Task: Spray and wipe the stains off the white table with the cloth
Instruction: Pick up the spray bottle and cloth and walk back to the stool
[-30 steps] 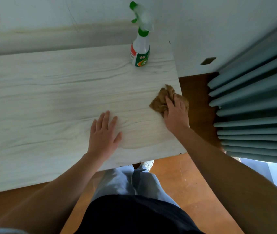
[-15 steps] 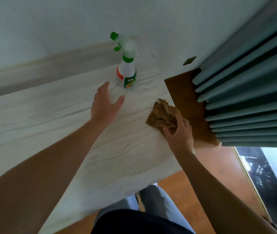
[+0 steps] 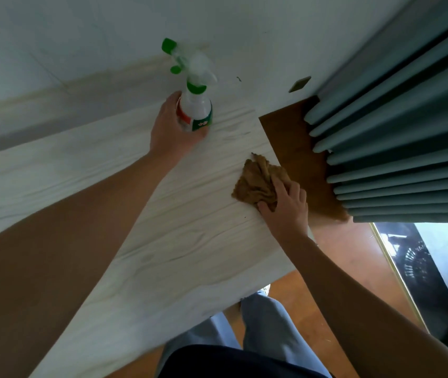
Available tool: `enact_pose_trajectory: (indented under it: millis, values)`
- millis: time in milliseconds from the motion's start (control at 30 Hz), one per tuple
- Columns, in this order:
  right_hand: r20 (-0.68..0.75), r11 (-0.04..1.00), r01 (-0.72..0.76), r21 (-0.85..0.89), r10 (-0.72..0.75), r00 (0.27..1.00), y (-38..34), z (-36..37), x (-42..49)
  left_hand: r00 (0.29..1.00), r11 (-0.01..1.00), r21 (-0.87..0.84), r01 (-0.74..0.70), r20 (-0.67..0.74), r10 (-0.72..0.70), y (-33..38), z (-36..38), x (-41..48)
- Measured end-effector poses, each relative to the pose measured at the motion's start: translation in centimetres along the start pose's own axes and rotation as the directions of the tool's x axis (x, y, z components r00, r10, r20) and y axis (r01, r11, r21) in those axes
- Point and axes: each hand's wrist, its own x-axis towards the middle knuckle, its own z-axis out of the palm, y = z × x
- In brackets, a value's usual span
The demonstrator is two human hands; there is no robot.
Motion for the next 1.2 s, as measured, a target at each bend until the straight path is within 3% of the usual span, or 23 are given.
enact_pose_trajectory:
  millis: [133, 267, 467, 600, 700, 867, 1033, 1200]
  values:
    - [0.082, 0.996, 0.082, -0.03, -0.08, 0.993, 0.7, -0.6, 1.4, 0.999, 0.999, 0.033, -0.027, -0.018, 0.028, 0.7, 0.2, 0.2]
    - [0.149, 0.99, 0.123, -0.07, -0.111, 0.983, 1.4, -1.2, 2.3, 0.997, 0.999, 0.042, 0.034, -0.075, -0.031, 1.0, 0.4, -1.5]
    - [0.15, 0.974, 0.219, -0.058, -0.208, 0.967, 2.1, -1.5, 2.4, 0.975, 0.98, 0.091, 0.177, -0.149, -0.163, 0.2, 0.1, -10.7]
    - [0.199, 0.957, 0.29, -0.006, -0.283, 0.938, 2.4, -1.9, 3.4, 0.916, 0.944, 0.062, 0.323, -0.273, -0.295, 0.5, 1.0, -18.6]
    - [0.283, 0.885, 0.466, 0.006, -0.448, 0.848, 2.8, -2.2, 4.5, 0.845, 0.901, 0.023, 0.433, -0.358, -0.397, 2.0, 2.5, -24.0]
    - [0.402, 0.686, 0.726, 0.036, -0.675, 0.618, 3.5, -3.2, 6.9, 0.67, 0.804, -0.106, 0.585, -0.495, -0.552, 6.1, 5.8, -32.0]
    - [0.494, 0.705, 0.688, 0.17, -0.665, 0.56, 5.8, -4.6, 7.2, 0.479, 0.706, -0.268, 0.656, -0.576, -0.663, 9.9, 9.9, -39.6]
    - [0.519, 0.678, 0.673, 0.296, -0.705, 0.482, 9.2, -6.3, 5.4, 0.292, 0.649, -0.458, 0.607, -0.631, -0.718, 13.1, 15.0, -47.2]
